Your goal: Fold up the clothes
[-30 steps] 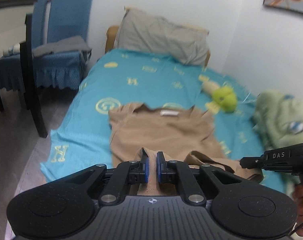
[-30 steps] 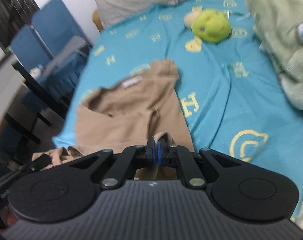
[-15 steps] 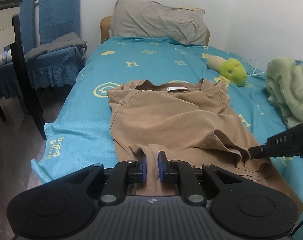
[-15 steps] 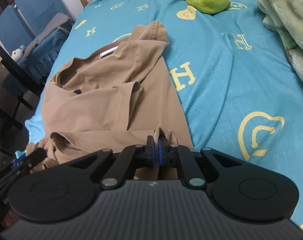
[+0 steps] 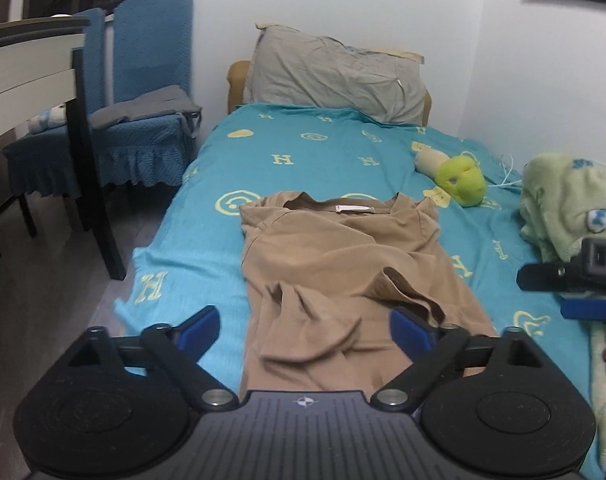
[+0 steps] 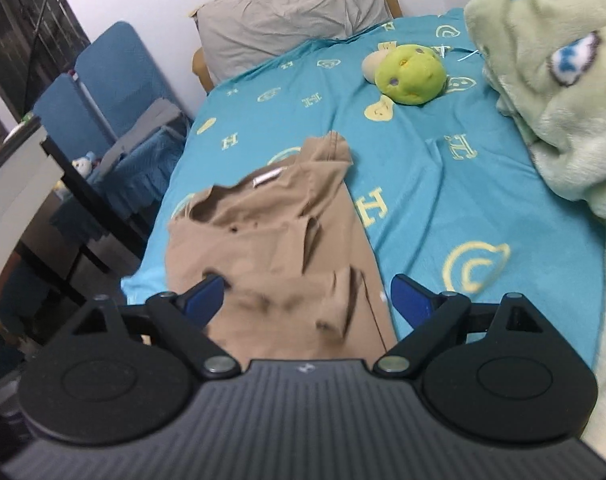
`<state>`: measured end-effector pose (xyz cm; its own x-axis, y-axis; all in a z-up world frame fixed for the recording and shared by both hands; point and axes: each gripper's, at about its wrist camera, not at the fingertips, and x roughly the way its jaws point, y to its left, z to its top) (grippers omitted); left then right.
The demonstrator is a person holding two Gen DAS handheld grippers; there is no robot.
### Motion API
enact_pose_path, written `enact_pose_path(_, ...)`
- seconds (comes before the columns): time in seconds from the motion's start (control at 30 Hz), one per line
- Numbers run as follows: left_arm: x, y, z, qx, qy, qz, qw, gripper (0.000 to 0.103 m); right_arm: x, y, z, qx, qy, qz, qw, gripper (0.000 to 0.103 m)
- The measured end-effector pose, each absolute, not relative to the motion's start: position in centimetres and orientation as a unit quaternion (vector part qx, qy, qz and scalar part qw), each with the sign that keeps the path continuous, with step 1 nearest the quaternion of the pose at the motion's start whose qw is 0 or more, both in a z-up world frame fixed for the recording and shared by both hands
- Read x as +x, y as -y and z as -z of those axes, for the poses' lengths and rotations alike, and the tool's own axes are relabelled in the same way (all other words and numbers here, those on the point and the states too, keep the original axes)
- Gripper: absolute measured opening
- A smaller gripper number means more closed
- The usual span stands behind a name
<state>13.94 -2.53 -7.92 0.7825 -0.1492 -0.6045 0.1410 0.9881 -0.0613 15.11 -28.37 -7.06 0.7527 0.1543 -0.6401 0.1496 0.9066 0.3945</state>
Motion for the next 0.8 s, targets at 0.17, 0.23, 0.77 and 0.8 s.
enact_pose_path(0.17, 10.4, 2.8, 6.9, -0.012, -0.333, 0.067, 0.940, 0.099, 12.3, 29.1, 7.3, 0.276, -0.372, -0.007, 0.886, 0.092)
enact_pose_path(0.23, 9.4, 2.7, 6.8, -0.029, -0.349, 0.068, 0.934, 0.099, 11.3, 29.4, 7.7, 0.306, -0.381, -0.007, 0.872, 0.092)
enact_pose_path(0.77, 12.3, -1.2, 14.1, -0.274, -0.524, 0.063, 0.804, 0.097, 10.0, 31.4, 15.9, 0.525, -0.464, 0.056, 0.711, 0.091)
enact_pose_path(0.8, 12.5, -1.4, 14.5, -0.286, -0.532, 0.061, 0.795, 0.097, 10.2, 31.4, 16.0, 0.524, -0.464, 0.059, 0.712, 0.091)
